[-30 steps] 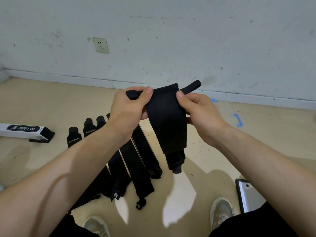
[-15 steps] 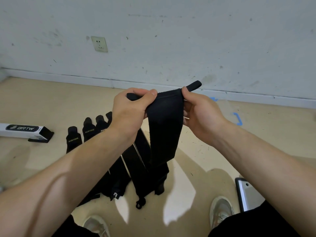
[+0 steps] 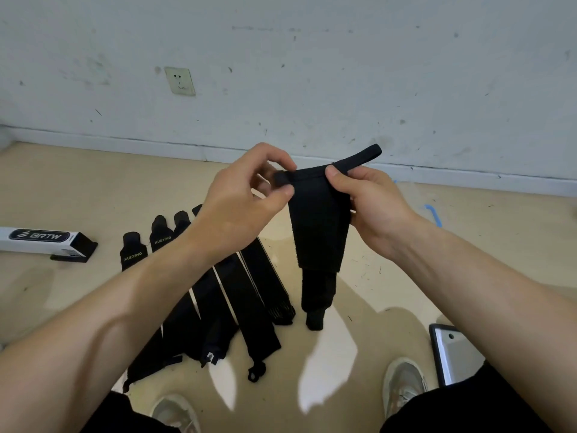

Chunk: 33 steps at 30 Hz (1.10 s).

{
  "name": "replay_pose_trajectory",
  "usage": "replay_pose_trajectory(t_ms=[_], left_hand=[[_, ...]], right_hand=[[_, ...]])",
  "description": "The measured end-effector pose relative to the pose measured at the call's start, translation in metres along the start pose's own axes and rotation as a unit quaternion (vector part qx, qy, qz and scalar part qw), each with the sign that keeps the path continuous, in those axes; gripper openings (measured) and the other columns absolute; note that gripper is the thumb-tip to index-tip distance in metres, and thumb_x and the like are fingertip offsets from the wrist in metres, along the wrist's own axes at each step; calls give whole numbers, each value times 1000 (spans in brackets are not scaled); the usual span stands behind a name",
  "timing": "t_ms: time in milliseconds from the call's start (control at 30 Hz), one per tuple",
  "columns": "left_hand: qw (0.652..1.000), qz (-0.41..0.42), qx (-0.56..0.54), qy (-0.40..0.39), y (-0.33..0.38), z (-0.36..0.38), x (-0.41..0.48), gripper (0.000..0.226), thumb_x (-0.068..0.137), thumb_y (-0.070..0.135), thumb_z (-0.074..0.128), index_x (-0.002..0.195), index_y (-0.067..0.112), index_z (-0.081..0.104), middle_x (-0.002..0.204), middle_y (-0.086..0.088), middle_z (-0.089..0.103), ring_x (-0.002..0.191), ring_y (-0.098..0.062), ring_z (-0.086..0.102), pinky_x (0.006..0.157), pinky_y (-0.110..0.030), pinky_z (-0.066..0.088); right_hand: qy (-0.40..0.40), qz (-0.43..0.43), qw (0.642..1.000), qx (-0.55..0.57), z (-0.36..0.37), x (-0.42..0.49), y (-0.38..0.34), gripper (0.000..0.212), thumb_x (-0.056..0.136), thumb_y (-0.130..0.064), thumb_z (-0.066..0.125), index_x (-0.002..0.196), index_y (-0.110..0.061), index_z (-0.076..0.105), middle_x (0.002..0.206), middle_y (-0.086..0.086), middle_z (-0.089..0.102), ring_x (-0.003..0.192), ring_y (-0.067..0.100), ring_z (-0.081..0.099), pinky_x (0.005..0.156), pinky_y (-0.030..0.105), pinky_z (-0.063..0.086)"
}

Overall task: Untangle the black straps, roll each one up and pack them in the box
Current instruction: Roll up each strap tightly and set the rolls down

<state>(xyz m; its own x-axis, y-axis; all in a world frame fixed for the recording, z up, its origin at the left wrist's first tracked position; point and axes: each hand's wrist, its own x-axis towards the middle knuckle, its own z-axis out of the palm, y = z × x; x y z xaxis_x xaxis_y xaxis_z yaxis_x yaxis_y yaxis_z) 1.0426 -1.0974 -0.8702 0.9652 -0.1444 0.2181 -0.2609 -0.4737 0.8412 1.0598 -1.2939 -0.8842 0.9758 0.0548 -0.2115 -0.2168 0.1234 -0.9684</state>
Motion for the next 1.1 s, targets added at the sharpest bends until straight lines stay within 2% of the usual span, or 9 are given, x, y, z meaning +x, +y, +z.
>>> replay_pose_trajectory(t_ms=[167,333,400,500,633,733,800,1000,1100], left_hand=[[998,-16,-17,-60,-5,-10,4,21,92,11,74,105,27,71,83,9,72,76,-6,68,69,-20,54],[998,-8,-64,8,-9,-7,6,8,90,22,79,85,23,73,71,-6,66,66,-17,58,62,-24,49],[996,-11,-80,42,-10,-4,6,9,88,22,81,83,24,74,74,-2,65,69,-19,55,65,-23,48],[985,-54,-159,44,-9,0,5,9,88,16,80,85,19,73,84,6,73,77,-19,70,70,-30,60],[962,-103,-250,36,-9,7,5,8,89,11,78,93,13,71,90,-4,75,84,-16,72,71,-27,58],[943,-145,-298,-3,-11,10,6,19,91,13,75,109,11,71,90,-11,77,84,-24,74,82,-36,61],[947,-145,-285,-2,-12,13,5,15,91,13,75,107,11,74,92,-12,77,85,-24,74,87,-38,61],[935,-163,-307,63,-13,18,6,6,90,11,76,96,11,77,94,-14,76,84,-23,74,82,-36,62],[928,-169,-324,76,-14,17,6,5,90,9,75,95,9,77,94,-13,75,82,-19,74,75,-30,60]], right_hand=[[2,-8,999,-31,-3,1,0,20,100,-23,63,106,-6,73,93,1,77,81,9,72,68,20,53],[-34,-16,999,-19,2,-3,2,20,100,-19,62,108,-5,72,94,3,75,80,9,72,69,19,54],[-45,-18,999,-8,4,-3,2,19,100,-19,61,108,-5,72,94,3,75,81,10,72,70,20,55],[-57,-18,998,3,6,-3,3,21,101,-19,60,111,-4,71,98,4,76,84,12,73,70,22,56],[-62,-15,998,6,6,-2,7,26,101,-21,60,117,-3,69,108,10,76,89,14,72,74,25,56],[-69,-16,997,-3,4,-1,9,23,101,-20,60,116,-5,70,106,8,76,91,15,73,78,28,57],[-73,-22,997,-13,6,-3,10,22,101,-19,60,114,-6,72,104,7,77,92,15,74,80,29,56],[35,-139,975,-172,13,-6,10,24,98,-21,66,121,-18,72,107,-6,74,95,19,72,93,37,58],[38,-193,950,-244,14,-10,13,39,97,-23,64,136,-27,63,111,-11,71,85,18,67,83,25,56]])
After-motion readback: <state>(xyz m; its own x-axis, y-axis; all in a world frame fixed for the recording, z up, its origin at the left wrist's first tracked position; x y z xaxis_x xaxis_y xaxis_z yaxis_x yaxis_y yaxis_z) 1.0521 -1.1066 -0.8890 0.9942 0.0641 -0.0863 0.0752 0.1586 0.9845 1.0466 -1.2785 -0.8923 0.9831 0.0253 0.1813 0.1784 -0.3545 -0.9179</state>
